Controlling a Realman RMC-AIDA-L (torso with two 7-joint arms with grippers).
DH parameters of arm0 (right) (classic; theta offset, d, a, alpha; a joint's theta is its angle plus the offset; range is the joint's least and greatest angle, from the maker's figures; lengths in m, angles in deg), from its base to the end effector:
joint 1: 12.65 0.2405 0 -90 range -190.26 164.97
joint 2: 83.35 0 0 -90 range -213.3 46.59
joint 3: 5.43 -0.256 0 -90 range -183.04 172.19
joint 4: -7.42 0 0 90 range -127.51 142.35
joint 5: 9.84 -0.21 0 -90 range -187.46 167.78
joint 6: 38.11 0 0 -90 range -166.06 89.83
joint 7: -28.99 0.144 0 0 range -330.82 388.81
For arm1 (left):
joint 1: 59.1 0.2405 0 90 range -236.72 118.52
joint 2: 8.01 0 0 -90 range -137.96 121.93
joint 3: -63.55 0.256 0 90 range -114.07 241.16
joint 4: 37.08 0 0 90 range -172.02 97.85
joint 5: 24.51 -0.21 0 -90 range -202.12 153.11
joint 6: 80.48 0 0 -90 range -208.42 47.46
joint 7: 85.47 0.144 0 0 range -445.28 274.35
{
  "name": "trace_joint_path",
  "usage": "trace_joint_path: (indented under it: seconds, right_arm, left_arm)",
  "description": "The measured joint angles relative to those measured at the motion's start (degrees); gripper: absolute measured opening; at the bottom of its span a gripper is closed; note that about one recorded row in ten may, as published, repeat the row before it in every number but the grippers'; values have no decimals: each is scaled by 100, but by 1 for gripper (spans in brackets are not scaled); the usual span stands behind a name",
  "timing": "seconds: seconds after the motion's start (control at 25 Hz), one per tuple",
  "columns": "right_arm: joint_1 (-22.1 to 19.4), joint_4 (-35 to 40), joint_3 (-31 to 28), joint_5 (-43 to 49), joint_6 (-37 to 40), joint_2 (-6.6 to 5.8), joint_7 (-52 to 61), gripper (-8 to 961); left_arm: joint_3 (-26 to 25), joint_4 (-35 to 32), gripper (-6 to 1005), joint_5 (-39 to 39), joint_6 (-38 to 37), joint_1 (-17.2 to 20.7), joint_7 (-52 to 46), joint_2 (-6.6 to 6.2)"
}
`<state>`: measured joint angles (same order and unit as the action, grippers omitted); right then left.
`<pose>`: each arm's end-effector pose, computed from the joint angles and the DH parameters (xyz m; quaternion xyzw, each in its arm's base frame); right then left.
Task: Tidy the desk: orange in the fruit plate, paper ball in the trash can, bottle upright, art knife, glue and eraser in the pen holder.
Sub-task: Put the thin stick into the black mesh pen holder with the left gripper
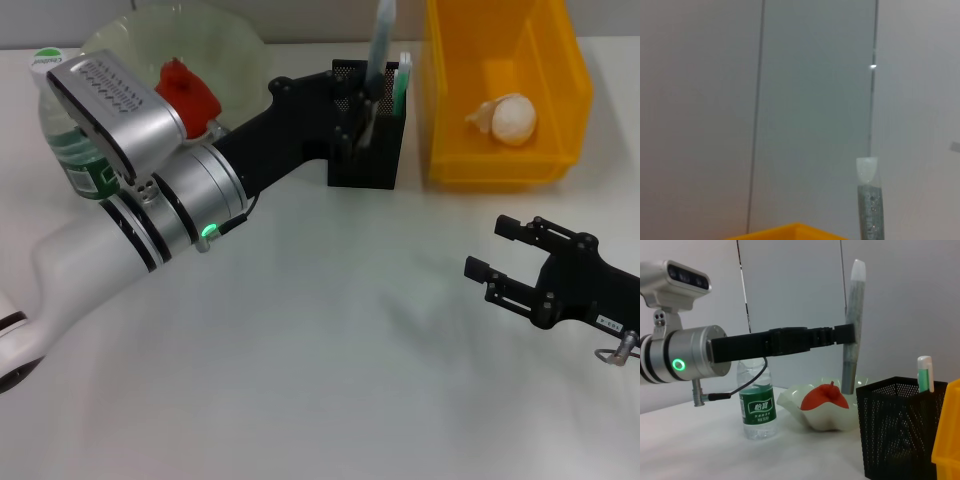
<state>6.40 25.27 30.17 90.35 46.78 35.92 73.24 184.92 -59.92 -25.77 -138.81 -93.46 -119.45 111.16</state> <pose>0.3251 0.2609 -0.0325 -0.8937 0.1840 0.3008 0.2773 -0.1851 0.3563 -0.0931 -0.8639 -0.1501 -0.3824 0.2913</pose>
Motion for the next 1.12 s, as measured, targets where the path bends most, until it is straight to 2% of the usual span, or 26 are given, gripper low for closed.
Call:
trace_joint_path:
  seconds: [0.72,1.12]
  right_arm:
    - [77,-95,0,0,-65,8,-65,684]
    - [81,-108,0,-48,43,7,-74,685]
  left_arm:
    - [53,-90,134,227,65,26,17,0]
    - [106,-111,134,530,471,-267,20,0]
